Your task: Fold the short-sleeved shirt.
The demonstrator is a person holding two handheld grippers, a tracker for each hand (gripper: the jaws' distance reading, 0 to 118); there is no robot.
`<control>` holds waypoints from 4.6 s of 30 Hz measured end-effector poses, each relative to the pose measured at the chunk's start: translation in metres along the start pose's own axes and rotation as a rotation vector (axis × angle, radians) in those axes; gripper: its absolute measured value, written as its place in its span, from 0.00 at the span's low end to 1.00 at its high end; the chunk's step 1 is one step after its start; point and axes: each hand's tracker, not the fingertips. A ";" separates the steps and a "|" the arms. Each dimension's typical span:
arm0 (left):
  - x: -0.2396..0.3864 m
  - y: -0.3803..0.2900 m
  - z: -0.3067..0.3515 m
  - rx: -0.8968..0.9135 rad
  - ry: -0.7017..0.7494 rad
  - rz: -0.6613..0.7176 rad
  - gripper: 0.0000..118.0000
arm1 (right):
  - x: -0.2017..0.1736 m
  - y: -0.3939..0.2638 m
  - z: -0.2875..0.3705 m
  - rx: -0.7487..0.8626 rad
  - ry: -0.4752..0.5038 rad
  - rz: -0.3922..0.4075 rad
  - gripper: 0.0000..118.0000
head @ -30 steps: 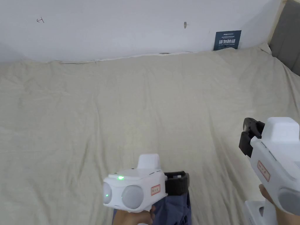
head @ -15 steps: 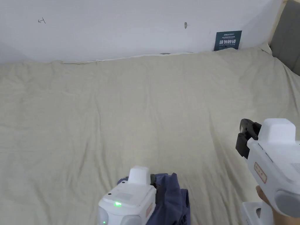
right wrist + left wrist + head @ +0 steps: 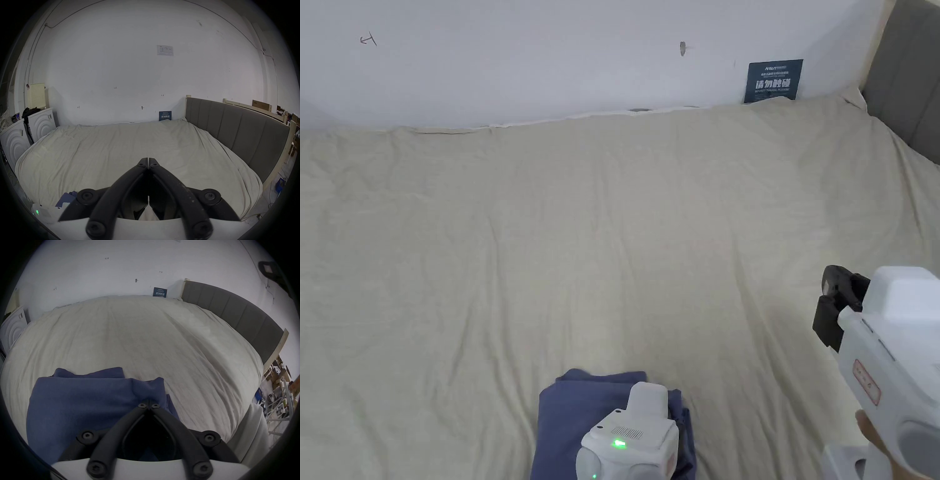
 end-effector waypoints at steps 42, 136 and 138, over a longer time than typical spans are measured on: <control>-0.203 0.086 0.225 0.713 0.417 0.043 0.00 | -0.095 0.027 0.014 0.135 0.101 0.095 0.01; -0.515 0.070 0.186 0.022 0.557 0.406 0.94 | -0.201 -0.047 -0.080 -0.275 0.333 0.146 0.01; -0.489 0.087 0.199 0.113 0.562 0.351 0.94 | -0.192 -0.033 -0.076 -0.231 0.323 0.150 0.01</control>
